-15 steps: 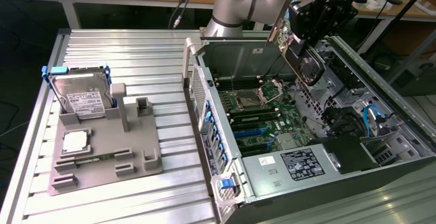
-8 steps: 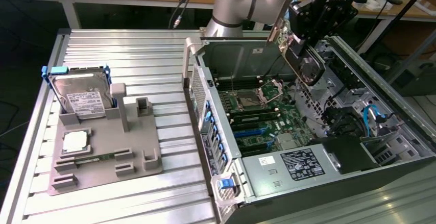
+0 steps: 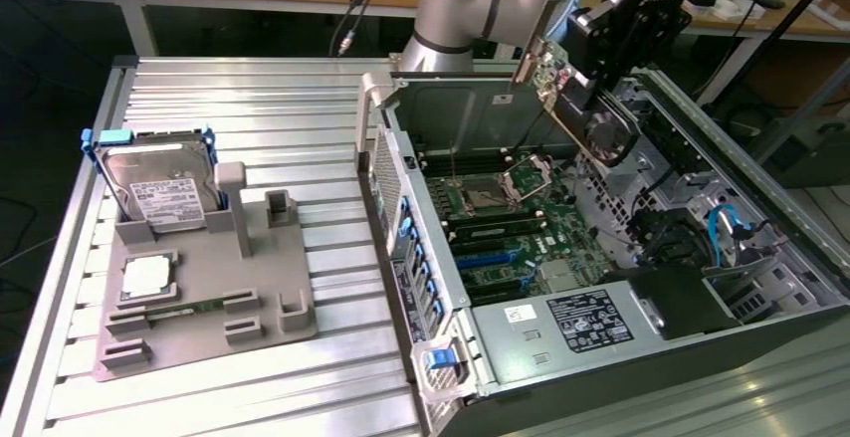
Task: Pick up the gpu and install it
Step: 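Insert the gpu into the slot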
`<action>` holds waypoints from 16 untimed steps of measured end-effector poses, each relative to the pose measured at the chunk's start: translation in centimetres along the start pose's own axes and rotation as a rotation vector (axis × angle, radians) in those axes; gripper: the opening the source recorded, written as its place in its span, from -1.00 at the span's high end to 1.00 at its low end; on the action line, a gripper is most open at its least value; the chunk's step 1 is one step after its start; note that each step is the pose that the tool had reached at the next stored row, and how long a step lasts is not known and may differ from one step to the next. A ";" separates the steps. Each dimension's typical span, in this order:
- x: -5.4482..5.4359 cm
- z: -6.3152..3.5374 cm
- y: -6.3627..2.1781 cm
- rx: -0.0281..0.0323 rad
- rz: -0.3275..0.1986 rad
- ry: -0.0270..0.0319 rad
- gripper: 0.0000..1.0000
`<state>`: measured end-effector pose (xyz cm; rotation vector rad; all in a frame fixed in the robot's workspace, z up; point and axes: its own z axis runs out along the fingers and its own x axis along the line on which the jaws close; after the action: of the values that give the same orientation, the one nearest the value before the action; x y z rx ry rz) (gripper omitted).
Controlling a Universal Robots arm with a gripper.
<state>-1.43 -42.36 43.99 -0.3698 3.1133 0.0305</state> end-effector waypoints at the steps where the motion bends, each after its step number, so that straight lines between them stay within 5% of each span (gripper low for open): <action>1: 0.0 0.02 0.00 -0.0002 -0.020 0.0004 0.47; 16: 0.0 0.36 -0.01 -0.0026 -0.310 0.0058 0.47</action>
<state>-1.43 -42.36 43.63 -0.8476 3.0216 0.0316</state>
